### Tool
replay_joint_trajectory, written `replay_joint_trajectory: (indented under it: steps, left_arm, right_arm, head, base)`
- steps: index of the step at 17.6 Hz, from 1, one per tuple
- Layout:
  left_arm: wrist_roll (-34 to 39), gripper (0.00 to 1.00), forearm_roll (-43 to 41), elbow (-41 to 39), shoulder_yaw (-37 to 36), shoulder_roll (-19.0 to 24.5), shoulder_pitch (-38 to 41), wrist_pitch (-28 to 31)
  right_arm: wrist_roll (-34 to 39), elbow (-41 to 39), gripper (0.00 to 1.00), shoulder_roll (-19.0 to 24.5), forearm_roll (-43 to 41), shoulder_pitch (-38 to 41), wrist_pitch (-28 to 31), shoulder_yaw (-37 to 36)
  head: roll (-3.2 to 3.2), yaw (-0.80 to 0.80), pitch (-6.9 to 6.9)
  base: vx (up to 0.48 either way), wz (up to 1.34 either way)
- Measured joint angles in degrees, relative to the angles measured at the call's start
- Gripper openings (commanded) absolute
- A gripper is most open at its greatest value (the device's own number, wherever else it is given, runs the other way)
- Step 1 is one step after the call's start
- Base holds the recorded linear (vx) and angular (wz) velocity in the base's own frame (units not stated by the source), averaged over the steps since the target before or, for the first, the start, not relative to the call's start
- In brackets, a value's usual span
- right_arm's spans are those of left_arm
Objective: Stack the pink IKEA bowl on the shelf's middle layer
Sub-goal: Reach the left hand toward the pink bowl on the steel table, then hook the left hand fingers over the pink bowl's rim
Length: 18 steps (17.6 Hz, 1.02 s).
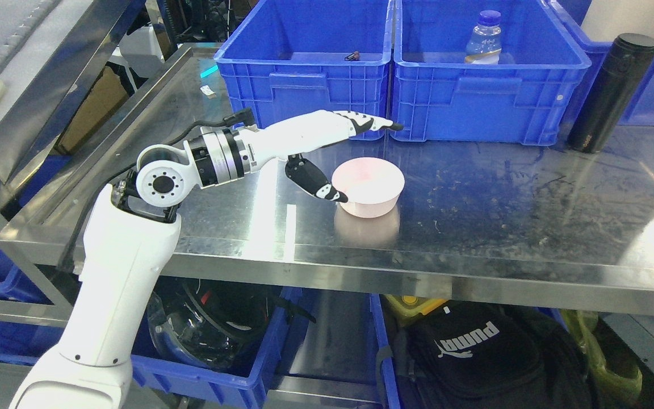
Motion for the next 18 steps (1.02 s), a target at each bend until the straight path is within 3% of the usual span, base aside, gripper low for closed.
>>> replay_joint_trajectory:
  steps: [8, 14, 18]
  left_arm:
    - [-6.39, 0.92, -11.98, -0.02, -2.89, 1.51, -4.80, -0.84]
    - [-12.63, 0.99, -21.46, -0.01, -5.45, 2.41, -5.94, -1.44]
    - [-13.43, 0.96, -24.84, 0.34, -6.56, 0.99, -5.73, -1.51]
  right_arm:
    - [0.00, 0.00, 1.00, 0.00, 0.00, 0.00, 0.00, 0.00]
    - [0.00, 0.00, 1.00, 0.00, 0.00, 0.00, 0.00, 0.00]
    - [0.00, 0.00, 1.00, 0.00, 0.00, 0.00, 0.00, 0.00]
  head:
    - [0.00, 0.00, 0.00]
    - [0.00, 0.00, 0.00]
    - [0.00, 0.00, 0.00]
  base:
    - [0.000, 0.00]
    - [0.000, 0.00]
    - [0.000, 0.00]
